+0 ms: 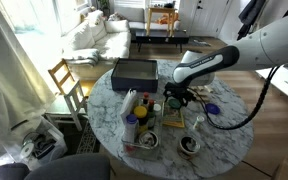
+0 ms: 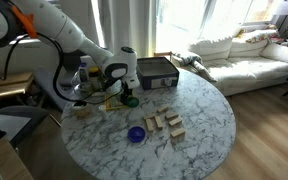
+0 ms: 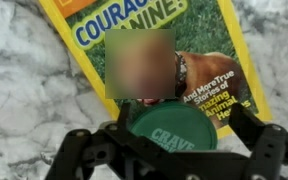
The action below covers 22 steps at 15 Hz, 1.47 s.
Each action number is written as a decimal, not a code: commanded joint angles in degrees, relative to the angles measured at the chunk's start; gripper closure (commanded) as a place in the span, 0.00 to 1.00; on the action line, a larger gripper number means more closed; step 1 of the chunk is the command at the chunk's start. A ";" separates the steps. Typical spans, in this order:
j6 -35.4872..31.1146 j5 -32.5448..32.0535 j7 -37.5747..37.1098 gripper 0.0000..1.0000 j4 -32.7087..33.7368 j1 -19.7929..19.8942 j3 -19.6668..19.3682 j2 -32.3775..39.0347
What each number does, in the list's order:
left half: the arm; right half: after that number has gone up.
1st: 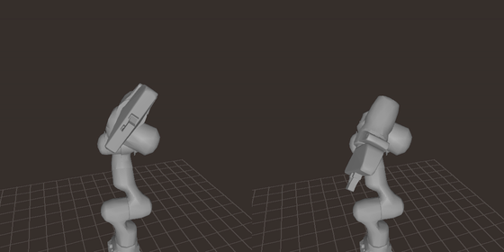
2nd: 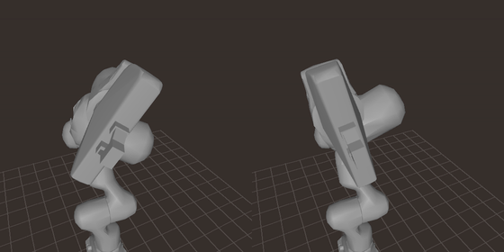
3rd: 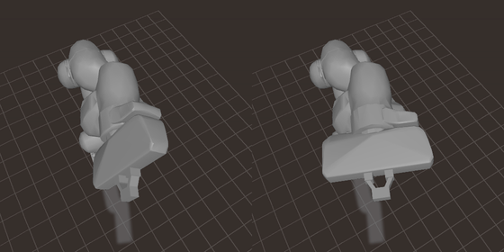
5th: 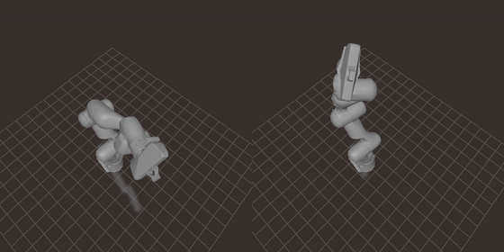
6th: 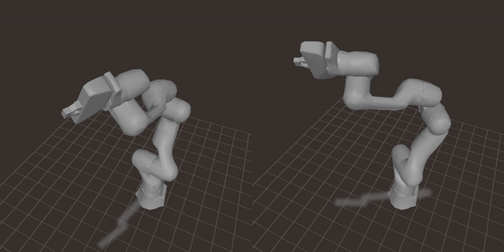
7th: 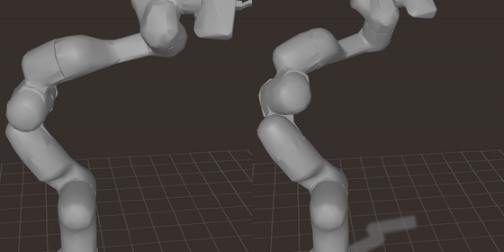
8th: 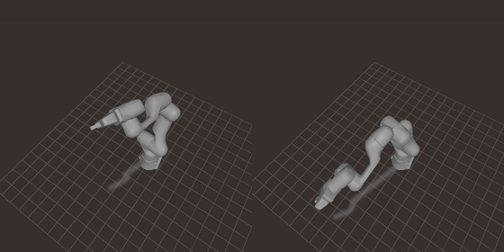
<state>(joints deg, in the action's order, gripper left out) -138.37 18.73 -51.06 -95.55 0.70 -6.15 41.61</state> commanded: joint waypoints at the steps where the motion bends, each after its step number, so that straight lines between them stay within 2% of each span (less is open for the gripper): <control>1: -0.18 -1.71 -1.97 0.00 1.94 -0.64 -1.14 1.84; 18: 0.83 -5.72 -4.02 0.00 4.49 -0.58 -2.00 4.17; 19: 0.85 -5.75 -3.90 0.03 4.52 -0.55 -1.93 4.21; 20: 0.90 -5.77 -3.88 0.10 4.57 -0.54 -1.91 4.25; 21: 0.93 -5.82 -3.86 0.10 4.61 -0.54 -1.90 4.26; 22: 1.01 -5.97 -3.93 0.04 4.65 -0.58 -1.98 4.24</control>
<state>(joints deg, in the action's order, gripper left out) -138.13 13.63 -54.02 -92.65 0.51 -7.58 44.10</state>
